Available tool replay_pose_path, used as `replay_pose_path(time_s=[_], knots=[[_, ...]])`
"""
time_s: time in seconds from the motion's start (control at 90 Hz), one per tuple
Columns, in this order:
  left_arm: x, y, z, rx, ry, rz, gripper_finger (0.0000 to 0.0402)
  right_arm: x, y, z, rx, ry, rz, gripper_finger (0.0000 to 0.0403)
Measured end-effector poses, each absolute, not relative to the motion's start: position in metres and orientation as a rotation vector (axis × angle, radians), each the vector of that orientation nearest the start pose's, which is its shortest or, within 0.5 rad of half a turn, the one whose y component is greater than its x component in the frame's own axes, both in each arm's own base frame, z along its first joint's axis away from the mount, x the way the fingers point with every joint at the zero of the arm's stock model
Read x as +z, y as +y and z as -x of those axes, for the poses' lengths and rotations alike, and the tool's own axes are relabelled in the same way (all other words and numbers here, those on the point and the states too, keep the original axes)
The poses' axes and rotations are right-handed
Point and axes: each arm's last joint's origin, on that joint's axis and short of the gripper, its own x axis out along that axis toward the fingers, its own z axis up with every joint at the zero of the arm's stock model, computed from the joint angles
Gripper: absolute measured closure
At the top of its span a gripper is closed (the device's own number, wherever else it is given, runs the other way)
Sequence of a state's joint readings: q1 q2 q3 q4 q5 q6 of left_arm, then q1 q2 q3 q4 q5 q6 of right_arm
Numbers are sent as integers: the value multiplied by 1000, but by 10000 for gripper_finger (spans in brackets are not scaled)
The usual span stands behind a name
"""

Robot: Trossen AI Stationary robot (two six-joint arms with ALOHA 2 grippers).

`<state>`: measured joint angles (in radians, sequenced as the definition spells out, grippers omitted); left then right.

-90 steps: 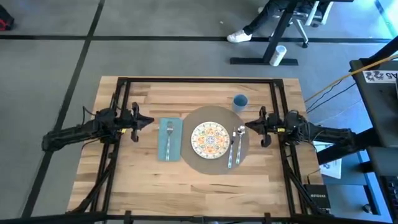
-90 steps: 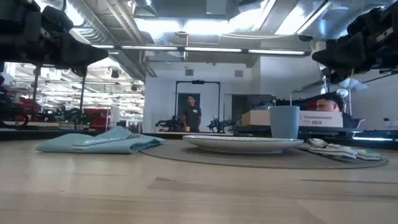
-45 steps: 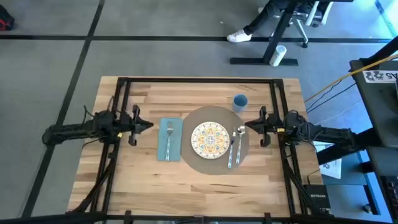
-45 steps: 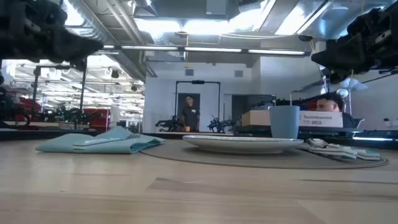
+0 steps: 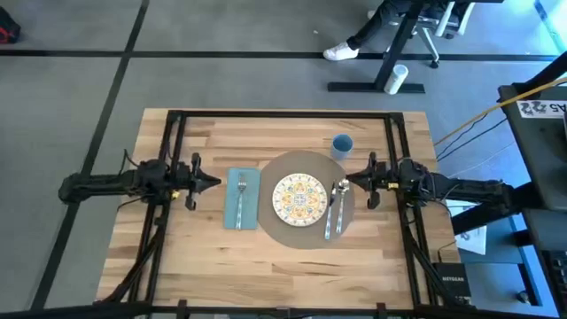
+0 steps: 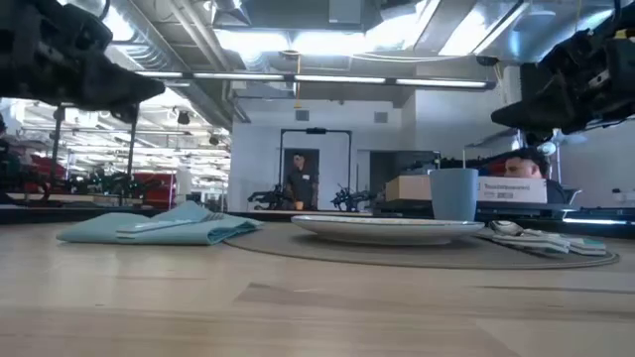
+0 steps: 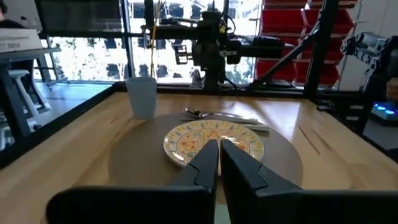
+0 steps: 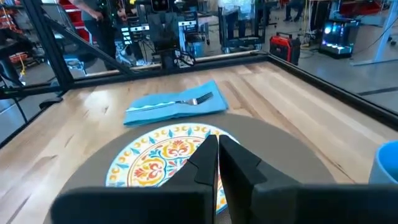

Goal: Set table place
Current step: Return to Home Position

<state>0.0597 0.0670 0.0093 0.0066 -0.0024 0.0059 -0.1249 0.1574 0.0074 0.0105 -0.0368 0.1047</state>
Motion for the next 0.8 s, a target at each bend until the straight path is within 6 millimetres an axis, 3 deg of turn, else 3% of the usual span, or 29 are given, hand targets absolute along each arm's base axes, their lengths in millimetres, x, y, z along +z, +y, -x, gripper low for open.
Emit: replay_pose_path(time_s=[0.289,0.533,0.8], knots=[[178,4,-98,58,-117,-84,402,158,-13,-103,-130,90,-105,403],[173,3,-97,50,-72,-53,402,168,-11,-97,-96,-27,-17,403],[168,4,-97,56,-18,-24,402,164,-12,-99,-119,17,-46,403]])
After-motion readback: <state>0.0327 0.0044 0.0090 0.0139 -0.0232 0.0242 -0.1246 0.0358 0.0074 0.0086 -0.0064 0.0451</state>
